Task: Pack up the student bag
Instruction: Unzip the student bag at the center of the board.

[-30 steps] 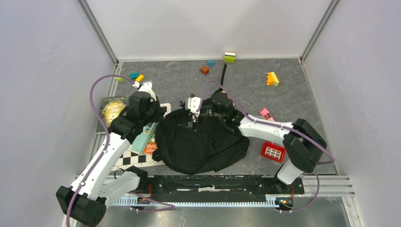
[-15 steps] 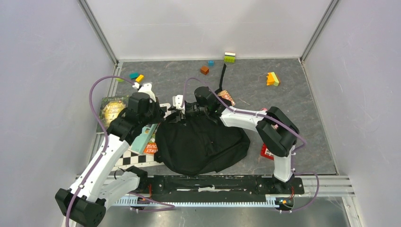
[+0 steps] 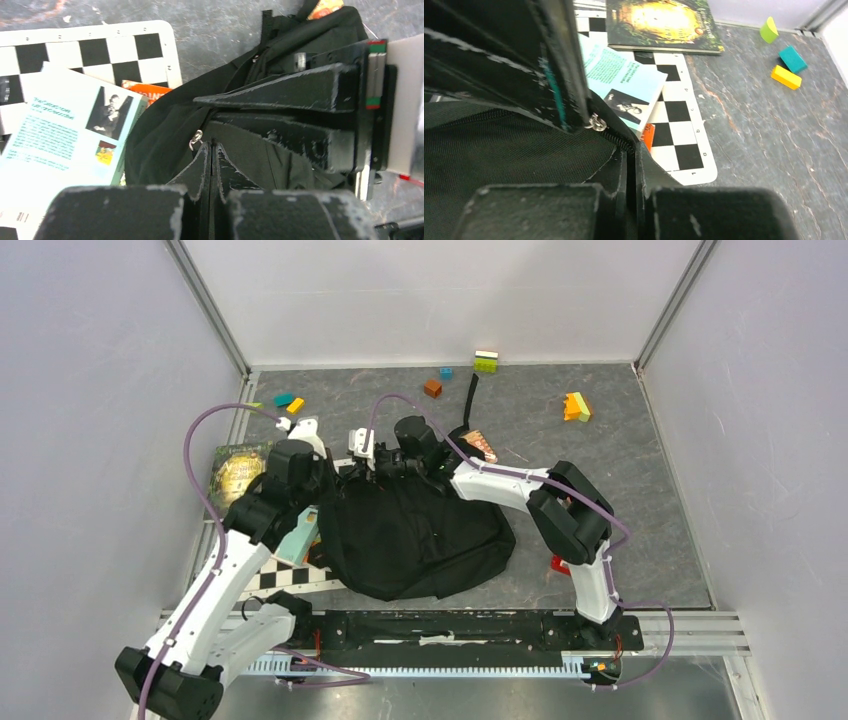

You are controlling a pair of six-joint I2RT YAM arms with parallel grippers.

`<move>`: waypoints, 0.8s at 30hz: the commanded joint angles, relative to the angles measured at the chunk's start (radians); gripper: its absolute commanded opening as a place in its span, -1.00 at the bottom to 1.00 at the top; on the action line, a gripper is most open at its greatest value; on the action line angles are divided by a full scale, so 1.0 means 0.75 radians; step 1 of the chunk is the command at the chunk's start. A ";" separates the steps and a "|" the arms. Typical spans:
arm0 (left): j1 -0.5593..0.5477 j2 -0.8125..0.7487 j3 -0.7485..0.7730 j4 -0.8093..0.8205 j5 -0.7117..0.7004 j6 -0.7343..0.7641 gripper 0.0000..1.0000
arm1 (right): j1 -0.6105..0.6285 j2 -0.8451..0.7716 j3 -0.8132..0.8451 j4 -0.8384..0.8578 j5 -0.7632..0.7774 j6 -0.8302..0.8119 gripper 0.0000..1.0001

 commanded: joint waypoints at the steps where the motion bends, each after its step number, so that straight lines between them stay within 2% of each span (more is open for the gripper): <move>1: -0.001 -0.106 -0.034 0.042 -0.118 0.012 -0.96 | -0.020 -0.025 0.073 0.043 0.251 0.069 -1.00; 5: 0.000 -0.169 -0.067 0.059 -0.260 -0.028 -0.96 | -0.056 -0.059 0.069 0.042 0.295 0.141 -1.00; 8: 0.001 -0.186 -0.081 0.065 -0.280 -0.053 -0.96 | -0.101 -0.092 0.058 0.039 0.337 0.253 -1.00; 15: -0.001 -0.234 -0.153 0.166 -0.046 0.013 -0.96 | -0.131 -0.173 0.031 -0.019 0.777 0.398 -1.00; 24: -0.001 -0.212 -0.215 0.216 0.083 -0.010 -0.96 | -0.165 -0.224 0.004 -0.039 1.070 0.701 -1.00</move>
